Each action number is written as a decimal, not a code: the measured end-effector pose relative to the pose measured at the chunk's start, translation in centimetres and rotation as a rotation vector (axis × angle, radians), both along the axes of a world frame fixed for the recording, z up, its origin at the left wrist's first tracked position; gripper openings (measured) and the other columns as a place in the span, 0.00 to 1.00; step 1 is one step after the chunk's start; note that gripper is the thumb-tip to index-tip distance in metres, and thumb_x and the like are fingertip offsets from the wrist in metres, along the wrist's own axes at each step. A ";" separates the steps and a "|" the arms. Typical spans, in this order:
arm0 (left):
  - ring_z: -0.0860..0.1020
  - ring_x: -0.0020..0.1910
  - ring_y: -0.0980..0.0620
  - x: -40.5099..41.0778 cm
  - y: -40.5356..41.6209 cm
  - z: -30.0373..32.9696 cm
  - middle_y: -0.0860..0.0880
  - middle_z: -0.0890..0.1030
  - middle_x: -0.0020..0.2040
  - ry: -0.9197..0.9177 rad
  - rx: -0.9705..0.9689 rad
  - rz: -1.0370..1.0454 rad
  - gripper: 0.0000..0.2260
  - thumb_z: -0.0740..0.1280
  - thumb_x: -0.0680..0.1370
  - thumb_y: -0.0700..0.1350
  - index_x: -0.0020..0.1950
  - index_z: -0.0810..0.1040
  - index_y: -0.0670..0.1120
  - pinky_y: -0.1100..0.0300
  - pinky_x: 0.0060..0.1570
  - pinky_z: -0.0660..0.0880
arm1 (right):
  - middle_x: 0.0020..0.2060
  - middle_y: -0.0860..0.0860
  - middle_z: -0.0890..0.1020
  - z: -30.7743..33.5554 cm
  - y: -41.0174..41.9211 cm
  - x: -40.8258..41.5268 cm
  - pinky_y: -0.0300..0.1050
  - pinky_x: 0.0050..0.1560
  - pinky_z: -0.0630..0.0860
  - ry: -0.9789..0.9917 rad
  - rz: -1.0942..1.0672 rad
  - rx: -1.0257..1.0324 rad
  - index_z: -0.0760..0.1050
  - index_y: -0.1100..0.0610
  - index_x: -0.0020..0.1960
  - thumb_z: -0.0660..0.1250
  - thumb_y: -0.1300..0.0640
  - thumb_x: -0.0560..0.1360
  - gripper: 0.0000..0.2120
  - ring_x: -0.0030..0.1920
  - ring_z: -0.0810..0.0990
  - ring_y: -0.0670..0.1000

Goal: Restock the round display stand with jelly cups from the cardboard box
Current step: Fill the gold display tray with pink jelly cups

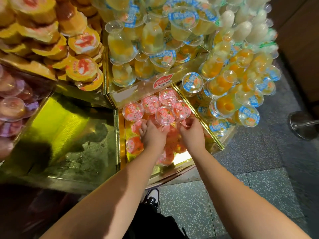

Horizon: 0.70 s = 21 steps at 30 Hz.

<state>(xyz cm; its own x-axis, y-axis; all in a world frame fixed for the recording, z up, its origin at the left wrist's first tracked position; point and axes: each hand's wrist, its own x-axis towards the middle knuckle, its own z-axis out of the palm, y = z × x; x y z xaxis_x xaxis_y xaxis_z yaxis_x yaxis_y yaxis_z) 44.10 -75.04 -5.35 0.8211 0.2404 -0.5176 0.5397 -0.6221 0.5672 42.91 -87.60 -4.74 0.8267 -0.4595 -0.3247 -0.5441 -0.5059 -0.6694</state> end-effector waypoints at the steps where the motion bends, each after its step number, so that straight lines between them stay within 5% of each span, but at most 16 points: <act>1: 0.55 0.78 0.42 -0.6 0.6 0.6 0.45 0.57 0.78 0.014 -0.030 -0.006 0.37 0.70 0.76 0.59 0.79 0.60 0.48 0.46 0.75 0.58 | 0.56 0.50 0.79 0.6 0.1 -0.4 0.50 0.52 0.77 0.009 0.002 -0.006 0.73 0.56 0.62 0.69 0.50 0.77 0.17 0.51 0.79 0.50; 5: 0.71 0.66 0.45 -3.4 4.6 3.9 0.46 0.68 0.70 -0.031 -0.210 0.012 0.23 0.69 0.78 0.48 0.72 0.71 0.46 0.52 0.65 0.71 | 0.53 0.50 0.80 3.9 1.5 -1.6 0.49 0.51 0.76 -0.007 0.036 0.005 0.73 0.56 0.61 0.67 0.53 0.77 0.14 0.51 0.79 0.52; 10: 0.75 0.48 0.59 -6.3 13.5 9.0 0.54 0.76 0.55 -0.121 -0.298 0.126 0.13 0.68 0.79 0.46 0.63 0.75 0.48 0.70 0.37 0.65 | 0.49 0.50 0.79 10.0 6.9 -1.6 0.45 0.50 0.72 -0.094 0.196 0.092 0.73 0.58 0.63 0.66 0.53 0.79 0.15 0.51 0.78 0.52; 15: 0.77 0.48 0.51 -8.6 25.0 14.1 0.53 0.79 0.50 -0.250 -0.267 0.323 0.07 0.69 0.78 0.45 0.53 0.75 0.53 0.61 0.41 0.66 | 0.51 0.49 0.80 16.1 17.5 -0.5 0.47 0.53 0.76 -0.171 0.517 0.119 0.76 0.54 0.59 0.65 0.50 0.80 0.11 0.51 0.79 0.50; 19: 0.76 0.46 0.52 -12.6 34.7 16.4 0.52 0.79 0.47 -0.345 -0.308 0.494 0.10 0.71 0.71 0.55 0.50 0.77 0.55 0.60 0.43 0.70 | 0.49 0.48 0.78 18.2 29.0 -1.8 0.39 0.46 0.67 -0.188 0.856 0.090 0.76 0.56 0.58 0.67 0.52 0.78 0.11 0.48 0.75 0.47; 21: 0.78 0.49 0.55 -15.6 39.8 16.2 0.54 0.80 0.49 -0.322 -0.296 0.571 0.07 0.70 0.75 0.54 0.52 0.78 0.56 0.59 0.46 0.71 | 0.46 0.49 0.78 18.2 34.9 -3.3 0.41 0.43 0.65 -0.175 1.010 0.044 0.75 0.57 0.56 0.67 0.52 0.78 0.11 0.47 0.75 0.49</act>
